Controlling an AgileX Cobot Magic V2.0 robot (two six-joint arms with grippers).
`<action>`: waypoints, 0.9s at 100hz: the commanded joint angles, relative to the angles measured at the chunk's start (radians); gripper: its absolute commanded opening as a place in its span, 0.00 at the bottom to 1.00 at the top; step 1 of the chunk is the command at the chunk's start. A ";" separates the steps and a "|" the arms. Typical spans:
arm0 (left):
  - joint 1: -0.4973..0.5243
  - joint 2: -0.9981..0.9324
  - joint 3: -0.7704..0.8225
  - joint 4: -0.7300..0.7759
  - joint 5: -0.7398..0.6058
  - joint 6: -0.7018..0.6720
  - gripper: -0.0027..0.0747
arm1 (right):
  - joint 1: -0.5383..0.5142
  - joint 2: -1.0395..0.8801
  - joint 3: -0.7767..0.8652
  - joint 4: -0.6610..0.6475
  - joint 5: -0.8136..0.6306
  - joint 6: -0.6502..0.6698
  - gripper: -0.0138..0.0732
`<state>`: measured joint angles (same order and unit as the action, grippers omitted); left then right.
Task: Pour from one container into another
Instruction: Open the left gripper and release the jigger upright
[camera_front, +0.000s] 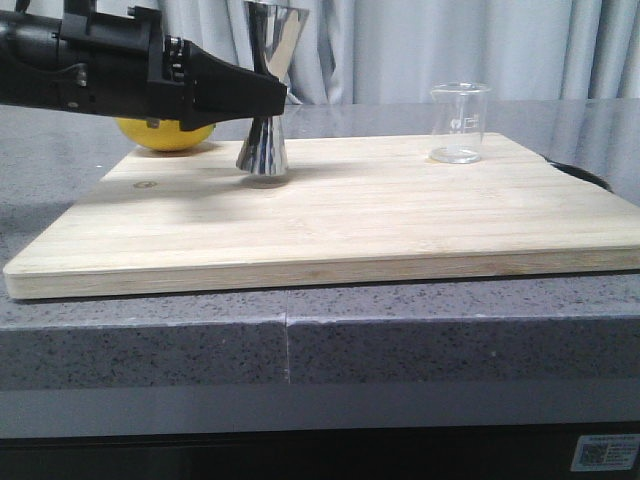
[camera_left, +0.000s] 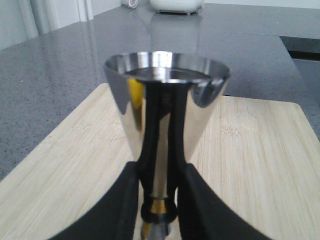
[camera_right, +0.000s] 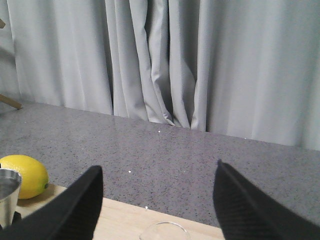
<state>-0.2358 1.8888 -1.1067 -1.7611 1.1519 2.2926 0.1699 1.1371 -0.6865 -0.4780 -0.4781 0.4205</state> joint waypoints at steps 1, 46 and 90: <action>0.002 -0.034 -0.029 -0.090 0.118 -0.013 0.15 | -0.002 -0.029 -0.024 0.006 -0.066 -0.001 0.65; 0.002 -0.029 -0.029 -0.090 0.118 -0.013 0.15 | -0.002 -0.029 -0.024 0.006 -0.066 -0.001 0.65; 0.002 -0.029 -0.029 -0.054 0.099 -0.013 0.16 | -0.002 -0.029 -0.024 0.006 -0.066 -0.001 0.65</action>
<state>-0.2358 1.9075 -1.1067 -1.7637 1.1519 2.2880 0.1699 1.1371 -0.6865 -0.4780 -0.4774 0.4205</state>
